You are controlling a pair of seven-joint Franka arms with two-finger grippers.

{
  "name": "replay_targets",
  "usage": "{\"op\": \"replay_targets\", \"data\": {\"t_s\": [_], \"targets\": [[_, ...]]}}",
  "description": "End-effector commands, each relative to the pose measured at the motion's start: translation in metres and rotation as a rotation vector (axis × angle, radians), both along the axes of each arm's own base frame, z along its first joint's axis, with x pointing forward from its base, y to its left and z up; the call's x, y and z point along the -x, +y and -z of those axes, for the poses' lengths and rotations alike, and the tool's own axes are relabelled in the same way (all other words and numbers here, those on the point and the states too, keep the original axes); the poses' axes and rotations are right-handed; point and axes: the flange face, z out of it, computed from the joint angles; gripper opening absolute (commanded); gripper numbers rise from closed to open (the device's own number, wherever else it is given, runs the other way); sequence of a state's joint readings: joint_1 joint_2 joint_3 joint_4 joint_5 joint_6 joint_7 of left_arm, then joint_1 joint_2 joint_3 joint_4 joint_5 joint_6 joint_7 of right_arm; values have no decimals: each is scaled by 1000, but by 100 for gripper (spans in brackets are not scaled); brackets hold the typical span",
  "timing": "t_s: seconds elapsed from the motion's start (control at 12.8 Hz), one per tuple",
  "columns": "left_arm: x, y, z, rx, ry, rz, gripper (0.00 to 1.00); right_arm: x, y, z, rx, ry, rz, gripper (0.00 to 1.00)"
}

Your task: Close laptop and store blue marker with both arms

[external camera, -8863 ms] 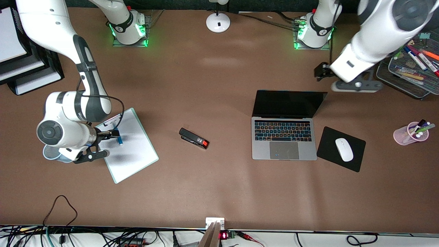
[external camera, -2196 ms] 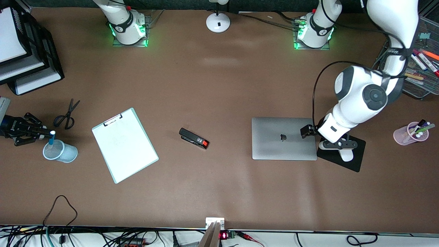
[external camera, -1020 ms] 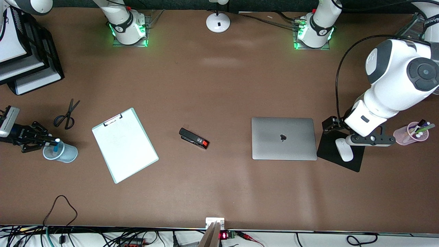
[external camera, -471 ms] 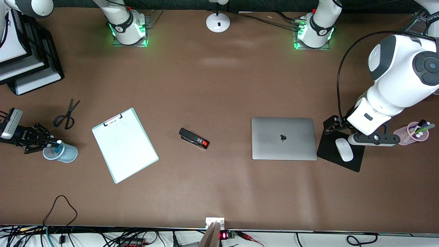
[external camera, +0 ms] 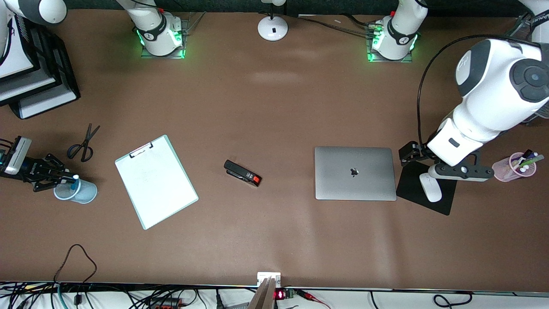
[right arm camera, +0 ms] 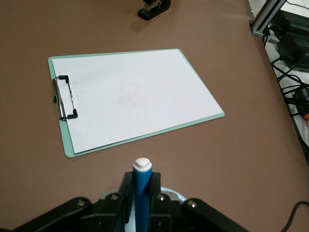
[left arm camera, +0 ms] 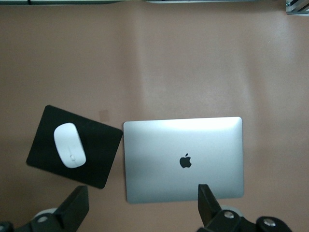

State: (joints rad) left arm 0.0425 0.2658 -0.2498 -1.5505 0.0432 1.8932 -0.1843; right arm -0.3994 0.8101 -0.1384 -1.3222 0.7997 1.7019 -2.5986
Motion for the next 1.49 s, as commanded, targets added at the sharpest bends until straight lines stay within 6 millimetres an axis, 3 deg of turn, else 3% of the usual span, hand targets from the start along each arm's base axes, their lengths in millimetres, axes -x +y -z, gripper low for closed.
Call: {"op": "replay_targets", "data": {"t_s": [0.0,0.08,0.16,0.24,0.63,0.86,1.18,1.41], "targets": [[5,20,-55,-31,26,-9,100,0,-10,4,-22,-19,18,7],[9,28,-66,-37,52,-20,100,0,-10,4,-23,-16,20,12],[14,38,-73,-42,76,-33,100,0,-10,3,-21,-13,24,33],[20,45,-78,-48,102,-42,100,-1,-10,2,-24,-3,37,99],[46,61,-145,-55,74,-82,100,2,-9,-23,-45,140,157,100],[59,67,-162,-60,123,-91,100,6,-1,-66,-36,248,201,100],[74,75,-176,-51,180,-98,100,6,10,-134,34,241,235,100],[89,69,-195,-57,174,-83,100,7,36,-181,81,304,281,100]]}}
